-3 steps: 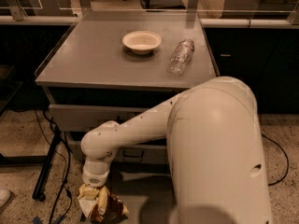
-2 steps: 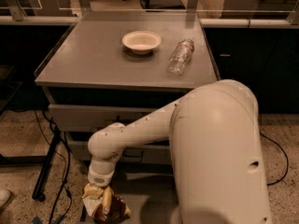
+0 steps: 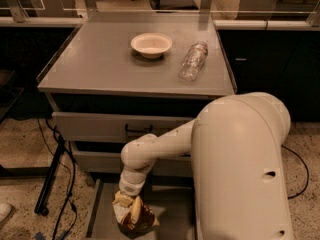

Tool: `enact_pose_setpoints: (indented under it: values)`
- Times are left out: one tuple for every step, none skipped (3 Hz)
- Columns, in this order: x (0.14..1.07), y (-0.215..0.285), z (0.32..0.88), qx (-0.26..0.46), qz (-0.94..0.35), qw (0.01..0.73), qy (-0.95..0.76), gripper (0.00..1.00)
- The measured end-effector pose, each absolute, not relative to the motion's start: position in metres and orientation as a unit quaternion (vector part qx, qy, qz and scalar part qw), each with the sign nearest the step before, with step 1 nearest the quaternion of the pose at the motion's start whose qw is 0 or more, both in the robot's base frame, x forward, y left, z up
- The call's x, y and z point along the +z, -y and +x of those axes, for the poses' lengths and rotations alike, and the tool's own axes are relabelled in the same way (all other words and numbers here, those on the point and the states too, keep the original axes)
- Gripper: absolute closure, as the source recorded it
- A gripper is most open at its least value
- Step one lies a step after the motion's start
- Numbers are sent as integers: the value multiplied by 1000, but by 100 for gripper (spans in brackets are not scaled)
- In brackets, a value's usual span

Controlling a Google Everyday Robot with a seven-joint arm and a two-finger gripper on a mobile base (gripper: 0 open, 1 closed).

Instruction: Place brown chip bag into bottom drawer

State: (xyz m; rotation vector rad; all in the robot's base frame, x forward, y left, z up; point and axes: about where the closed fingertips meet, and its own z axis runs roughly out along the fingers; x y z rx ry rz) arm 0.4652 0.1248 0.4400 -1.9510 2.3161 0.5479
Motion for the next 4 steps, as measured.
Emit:
enact_pose_setpoints:
  values:
    - [419,-98,469,178,-614,27,-768,100]
    - [392,-74,474,183,-594,25,-783,100]
    - [392,-74,475,183,-594,25,-783,100]
    - [371,-79,484,196,-580,30,-790,100]
